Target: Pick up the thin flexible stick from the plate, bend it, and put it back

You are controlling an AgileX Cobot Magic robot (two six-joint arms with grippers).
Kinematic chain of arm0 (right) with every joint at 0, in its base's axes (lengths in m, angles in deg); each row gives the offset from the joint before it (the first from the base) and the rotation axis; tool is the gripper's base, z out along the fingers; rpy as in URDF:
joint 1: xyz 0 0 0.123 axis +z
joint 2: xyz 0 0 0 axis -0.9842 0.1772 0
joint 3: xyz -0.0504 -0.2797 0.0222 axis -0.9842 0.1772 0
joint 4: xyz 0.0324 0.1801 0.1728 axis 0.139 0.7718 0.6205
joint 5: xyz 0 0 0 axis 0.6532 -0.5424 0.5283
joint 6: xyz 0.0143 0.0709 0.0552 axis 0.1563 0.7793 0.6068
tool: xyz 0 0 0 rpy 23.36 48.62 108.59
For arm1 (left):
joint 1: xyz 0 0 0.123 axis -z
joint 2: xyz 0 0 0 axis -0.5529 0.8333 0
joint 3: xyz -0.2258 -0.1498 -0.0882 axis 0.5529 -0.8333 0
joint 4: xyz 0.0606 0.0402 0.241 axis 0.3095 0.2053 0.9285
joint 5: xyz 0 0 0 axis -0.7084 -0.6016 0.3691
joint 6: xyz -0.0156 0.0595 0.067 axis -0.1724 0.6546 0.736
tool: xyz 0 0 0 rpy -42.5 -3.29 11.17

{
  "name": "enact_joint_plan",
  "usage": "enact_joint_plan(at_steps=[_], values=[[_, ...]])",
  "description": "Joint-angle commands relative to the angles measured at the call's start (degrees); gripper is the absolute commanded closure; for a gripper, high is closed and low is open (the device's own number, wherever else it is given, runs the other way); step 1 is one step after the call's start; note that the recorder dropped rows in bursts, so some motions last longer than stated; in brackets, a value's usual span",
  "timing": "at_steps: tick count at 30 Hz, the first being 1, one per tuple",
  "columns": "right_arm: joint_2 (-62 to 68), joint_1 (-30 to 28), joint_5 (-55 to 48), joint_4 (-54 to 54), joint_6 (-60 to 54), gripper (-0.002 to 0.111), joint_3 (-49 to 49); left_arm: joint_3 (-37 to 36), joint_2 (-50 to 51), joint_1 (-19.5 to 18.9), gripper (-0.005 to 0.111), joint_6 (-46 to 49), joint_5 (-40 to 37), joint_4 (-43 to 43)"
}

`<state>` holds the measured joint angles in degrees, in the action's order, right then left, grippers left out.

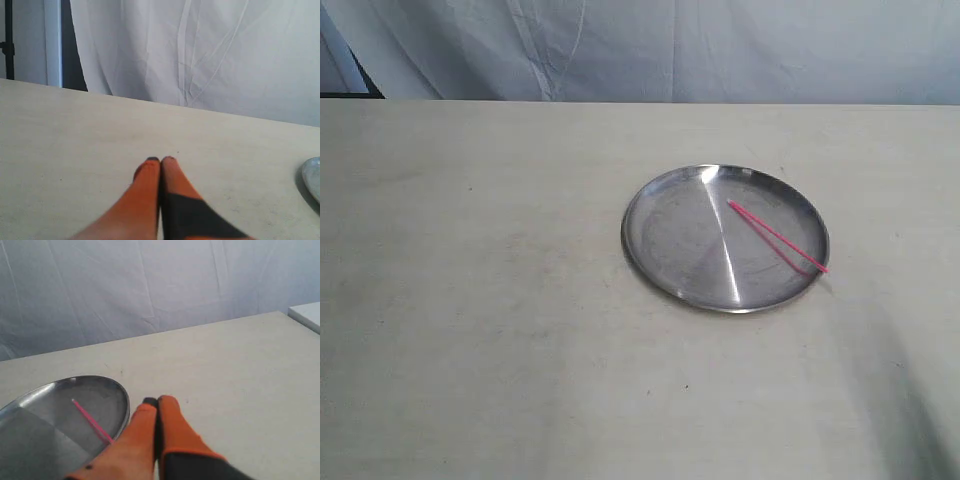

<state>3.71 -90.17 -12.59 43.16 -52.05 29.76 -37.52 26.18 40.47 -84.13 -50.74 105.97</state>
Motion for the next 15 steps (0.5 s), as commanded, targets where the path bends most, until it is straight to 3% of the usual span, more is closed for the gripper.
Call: enact_joint_plan(at_steps=[1,3,8,10,15], values=[[-0.4,0.1,2.3,0.5,0.1,0.108,0.3,0.1,-0.4,0.0,0.106,-0.1,0.2,-0.3],[-0.4,0.1,5.5,8.0,2.3,0.108,0.3,0.1,-0.4,0.0,0.106,-0.1,0.2,-0.3],[-0.4,0.1,16.6,41.8,13.2,0.108,0.3,0.1,-0.4,0.1,0.106,-0.1,0.2,-0.3],[-0.4,0.1,19.3,46.3,13.2,0.108,0.3,0.1,-0.4,0.1,0.106,-0.1,0.2,-0.3],[-0.4,0.1,33.5,44.6,10.5,0.108,0.3,0.1,-0.4,0.1,0.106,-0.1,0.2,-0.2]])
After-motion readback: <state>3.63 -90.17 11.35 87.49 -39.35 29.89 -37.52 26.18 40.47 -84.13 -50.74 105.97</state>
